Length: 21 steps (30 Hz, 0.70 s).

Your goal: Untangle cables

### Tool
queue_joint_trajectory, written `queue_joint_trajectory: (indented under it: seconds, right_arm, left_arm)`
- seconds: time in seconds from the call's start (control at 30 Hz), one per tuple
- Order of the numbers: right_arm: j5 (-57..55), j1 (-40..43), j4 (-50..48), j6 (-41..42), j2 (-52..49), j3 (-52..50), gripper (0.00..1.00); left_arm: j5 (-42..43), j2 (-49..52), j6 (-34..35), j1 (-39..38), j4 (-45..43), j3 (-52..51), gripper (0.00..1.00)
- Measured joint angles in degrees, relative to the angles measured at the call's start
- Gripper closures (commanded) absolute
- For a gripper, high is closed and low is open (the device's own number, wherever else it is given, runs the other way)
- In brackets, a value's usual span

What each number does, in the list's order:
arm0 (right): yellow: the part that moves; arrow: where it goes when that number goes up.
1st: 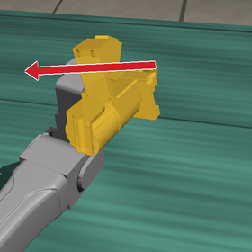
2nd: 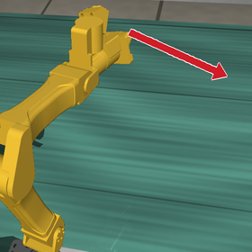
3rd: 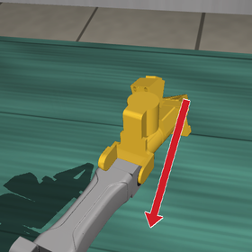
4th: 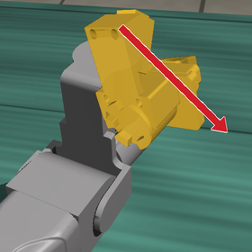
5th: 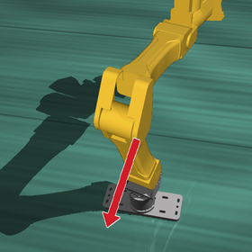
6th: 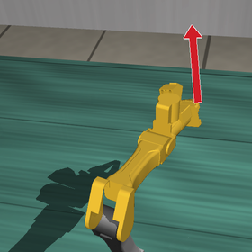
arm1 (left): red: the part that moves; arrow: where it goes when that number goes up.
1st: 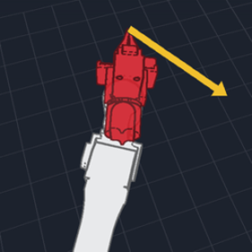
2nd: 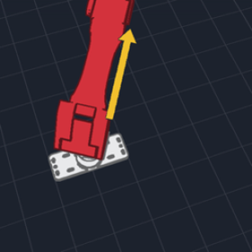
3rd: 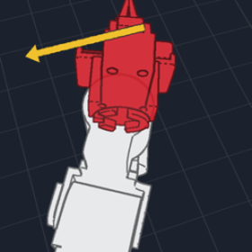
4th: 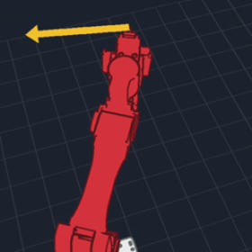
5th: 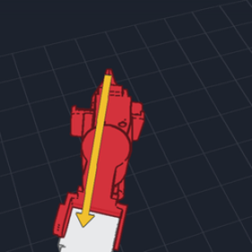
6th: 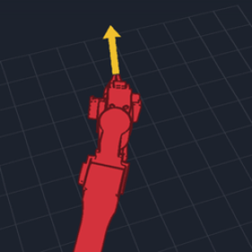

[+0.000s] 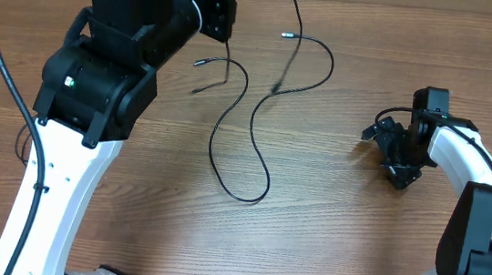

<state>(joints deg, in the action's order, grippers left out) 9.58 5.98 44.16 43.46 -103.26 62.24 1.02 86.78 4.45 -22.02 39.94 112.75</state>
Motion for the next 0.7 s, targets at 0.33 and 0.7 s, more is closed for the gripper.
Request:
queue_joint_trajectory:
  seconds: [0.33,0.7]
  right_arm:
    - [0.0,0.0,0.0,0.0,0.0,0.0,0.00]
    - [0.0,0.0,0.0,0.0,0.0,0.0,0.00]
  left_arm:
    - [-27.6,0.0,0.1,0.0,0.4,0.0,0.96]
    - [-39.9,2.3,1.2,7.8,1.2,0.0,0.96]
